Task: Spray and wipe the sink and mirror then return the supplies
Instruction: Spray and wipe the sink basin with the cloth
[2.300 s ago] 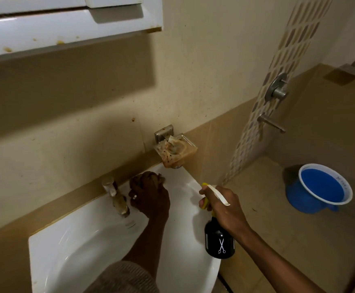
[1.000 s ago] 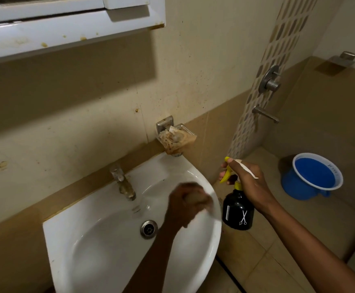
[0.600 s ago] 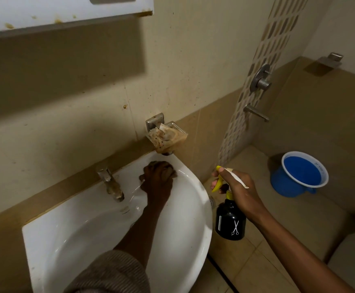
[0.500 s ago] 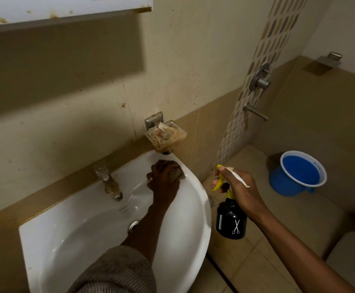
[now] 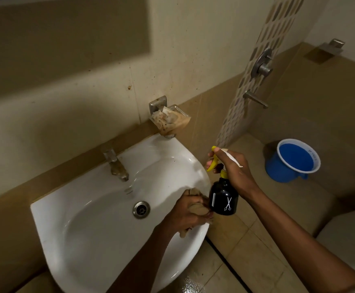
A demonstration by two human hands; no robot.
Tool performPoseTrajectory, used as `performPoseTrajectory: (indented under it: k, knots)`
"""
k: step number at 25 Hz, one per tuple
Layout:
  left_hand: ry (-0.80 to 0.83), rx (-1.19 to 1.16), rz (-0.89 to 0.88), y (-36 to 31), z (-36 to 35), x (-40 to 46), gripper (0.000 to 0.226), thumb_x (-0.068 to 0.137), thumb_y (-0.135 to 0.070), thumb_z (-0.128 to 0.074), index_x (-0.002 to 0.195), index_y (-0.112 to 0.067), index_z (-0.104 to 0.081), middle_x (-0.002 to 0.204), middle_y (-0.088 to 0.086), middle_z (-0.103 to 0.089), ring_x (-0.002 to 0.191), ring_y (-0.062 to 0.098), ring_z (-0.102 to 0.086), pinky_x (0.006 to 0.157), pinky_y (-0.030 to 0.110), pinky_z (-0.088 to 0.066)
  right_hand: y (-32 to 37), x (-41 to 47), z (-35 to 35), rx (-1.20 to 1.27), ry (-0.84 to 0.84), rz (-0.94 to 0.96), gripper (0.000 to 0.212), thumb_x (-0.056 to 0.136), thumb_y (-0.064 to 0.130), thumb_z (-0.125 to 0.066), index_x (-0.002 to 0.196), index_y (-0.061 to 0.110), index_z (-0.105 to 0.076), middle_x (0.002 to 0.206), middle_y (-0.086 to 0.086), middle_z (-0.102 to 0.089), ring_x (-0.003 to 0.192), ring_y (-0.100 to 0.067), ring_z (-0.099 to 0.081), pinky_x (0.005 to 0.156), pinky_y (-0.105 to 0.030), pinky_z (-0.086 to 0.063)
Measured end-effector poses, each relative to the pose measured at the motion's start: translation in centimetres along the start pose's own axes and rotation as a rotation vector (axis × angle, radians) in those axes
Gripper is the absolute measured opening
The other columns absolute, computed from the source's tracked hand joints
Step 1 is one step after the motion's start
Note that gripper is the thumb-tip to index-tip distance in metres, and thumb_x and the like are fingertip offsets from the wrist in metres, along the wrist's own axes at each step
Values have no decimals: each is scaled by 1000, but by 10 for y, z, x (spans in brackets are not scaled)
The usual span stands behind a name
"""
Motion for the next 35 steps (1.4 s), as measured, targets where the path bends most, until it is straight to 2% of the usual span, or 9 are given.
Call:
performPoseTrajectory:
  k: [2, 8, 11, 16, 19, 23, 26, 30, 35]
  knots:
    - [73, -65, 57, 5, 3, -28, 39, 62, -5, -88, 98, -3, -73, 105, 2, -71, 99, 3, -68, 96, 28, -52, 4, -7, -3, -3, -3, 0, 42, 107, 28, -61, 91, -7, -76, 85, -29, -76, 76, -32, -68, 71, -43, -52]
    - [431, 47, 199, 18, 44, -118, 30, 64, -15, -86, 80, -38, -74, 98, -2, -70, 97, 13, -67, 92, 33, -53, 19, -29, -19, 19, -4, -7, 40, 108, 26, -59, 94, -8, -75, 87, -33, -75, 79, -29, -70, 74, -40, -52]
    - [591, 90, 354, 17, 74, -161, 21, 63, -19, -86, 77, -18, -71, 83, -8, -68, 79, 7, -66, 80, 31, -53, 28, -41, -36, 31, 21, -15, 39, 108, 27, -59, 94, -5, -75, 90, -35, -74, 79, -27, -70, 73, -37, -52]
    - [695, 695, 827, 24, 146, -187, 42, 55, -39, -84, 91, -19, -75, 109, 3, -74, 98, 24, -71, 91, 41, -58, 40, -58, -57, 27, 55, -9, 39, 108, 29, -58, 100, -4, -76, 91, -32, -77, 79, -27, -71, 71, -33, -53]
    - [545, 787, 911, 10, 180, -185, 45, 65, -16, -84, 108, -9, -73, 107, 10, -75, 94, 25, -72, 84, 37, -60, 42, -62, -55, 30, 53, -2, 39, 108, 31, -58, 99, -3, -77, 89, -30, -77, 78, -25, -71, 72, -34, -54]
    - [140, 136, 621, 5, 181, -161, 10, 67, -7, -77, 74, -13, -74, 86, 13, -77, 86, 31, -75, 81, 52, -60, 36, -67, -55, 21, 44, -34, 38, 107, 30, -59, 101, -3, -77, 89, -29, -78, 73, -21, -71, 70, -31, -54]
    - [-33, 15, 545, 19, 126, -141, 20, 69, -20, -80, 89, -19, -75, 92, 6, -76, 86, 21, -74, 84, 43, -60, 29, -71, -56, 22, 42, -61, 38, 107, 30, -59, 101, -4, -76, 89, -29, -77, 73, -21, -71, 69, -30, -54]
    - [30, -50, 533, 26, 64, -128, 27, 66, -23, -75, 93, -17, -76, 102, 7, -75, 93, 24, -72, 90, 43, -58, 21, -74, -51, 7, 46, -75, 37, 108, 30, -59, 100, -1, -77, 88, -28, -78, 75, -23, -72, 71, -33, -55]
    - [226, 258, 564, 21, 68, -126, 13, 79, -23, -75, 82, -31, -65, 83, -12, -64, 74, 5, -62, 67, 21, -54, 17, -76, -46, -3, 42, -73, 38, 107, 31, -59, 98, 0, -78, 87, -26, -79, 75, -23, -72, 71, -34, -55]
Point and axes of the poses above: each hand's wrist, its own x-axis towards the middle knuckle, its own z-axis out of the back of the hand, y = z × x, the point moved 1 cm from there along x, towards the middle knuckle
